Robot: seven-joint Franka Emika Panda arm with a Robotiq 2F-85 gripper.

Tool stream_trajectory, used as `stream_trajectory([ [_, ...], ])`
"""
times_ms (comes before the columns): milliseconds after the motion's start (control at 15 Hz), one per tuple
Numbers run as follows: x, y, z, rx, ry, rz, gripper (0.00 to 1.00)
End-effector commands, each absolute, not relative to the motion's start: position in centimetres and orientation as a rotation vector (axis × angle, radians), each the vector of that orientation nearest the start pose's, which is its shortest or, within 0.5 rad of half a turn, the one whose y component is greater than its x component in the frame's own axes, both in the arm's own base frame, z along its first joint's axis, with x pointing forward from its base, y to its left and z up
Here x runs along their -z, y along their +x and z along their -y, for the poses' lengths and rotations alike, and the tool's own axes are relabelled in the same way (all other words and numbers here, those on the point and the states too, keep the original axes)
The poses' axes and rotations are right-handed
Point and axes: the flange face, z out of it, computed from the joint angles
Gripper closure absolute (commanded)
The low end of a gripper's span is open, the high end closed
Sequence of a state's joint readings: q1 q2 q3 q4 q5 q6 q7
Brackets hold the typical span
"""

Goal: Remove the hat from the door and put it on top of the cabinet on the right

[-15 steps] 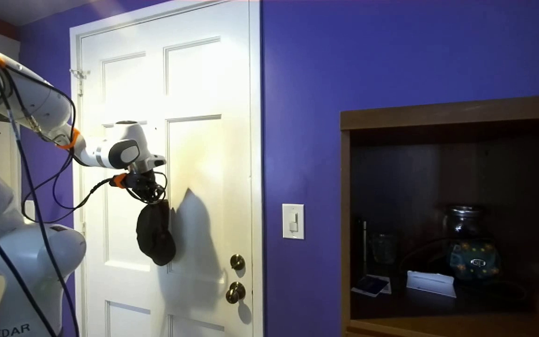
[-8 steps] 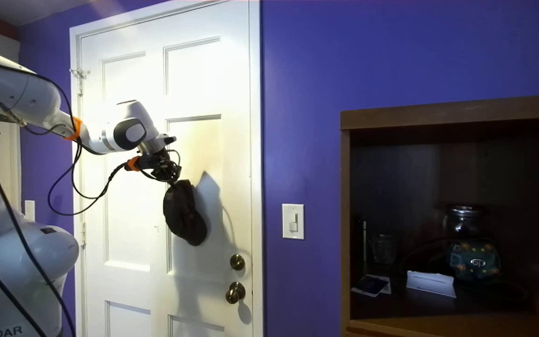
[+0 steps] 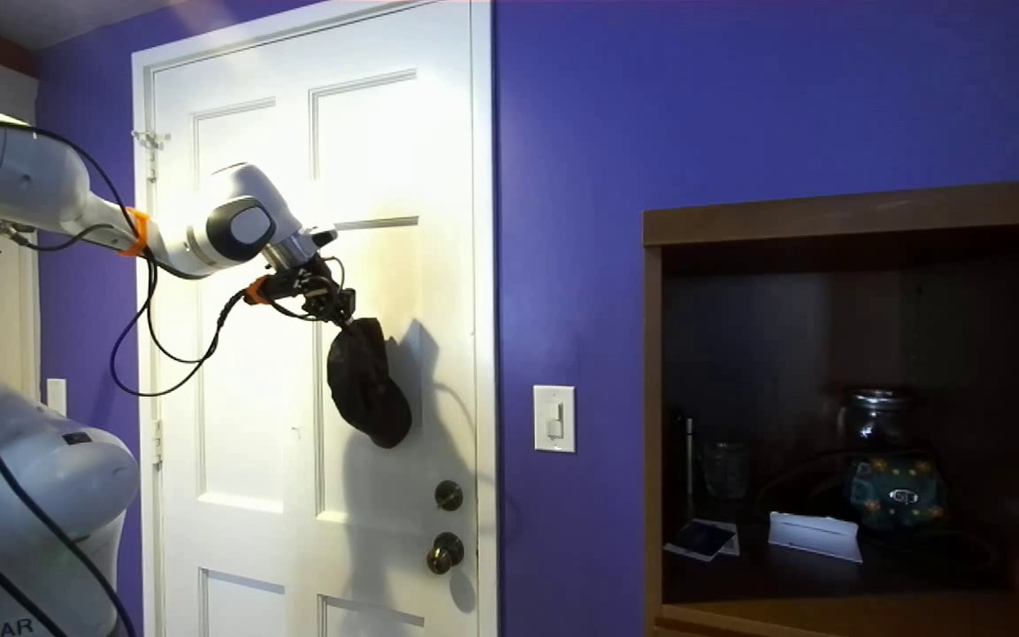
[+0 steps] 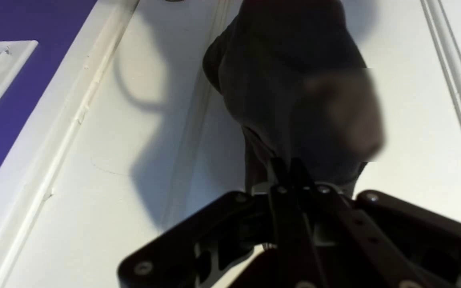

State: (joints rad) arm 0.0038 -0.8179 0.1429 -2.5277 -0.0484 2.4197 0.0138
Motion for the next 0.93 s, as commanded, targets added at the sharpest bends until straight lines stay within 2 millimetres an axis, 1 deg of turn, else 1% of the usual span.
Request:
stream_trajectory([
  [0, -61.1, 35.1, -6.5, 1.126, -3.031, 0.228, 0.99],
  [67, -61.7, 35.2, -6.4, 1.156, -3.026, 0.218, 0.99],
  [133, -62.9, 35.5, -5.5, 1.210, -3.023, 0.149, 0.99],
  [200, -64.1, 35.6, -4.4, 1.234, -3.000, 0.036, 0.99],
  [333, -66.6, 35.5, -1.8, 1.302, -2.968, -0.125, 0.99],
  [533, -70.2, 35.3, 2.7, 1.403, -2.924, -0.363, 0.99],
  [667, -71.9, 34.9, 5.6, 1.458, -2.890, -0.527, 0.99],
  [867, -73.8, 34.0, 9.8, 1.518, -2.827, -0.774, 0.99],
])
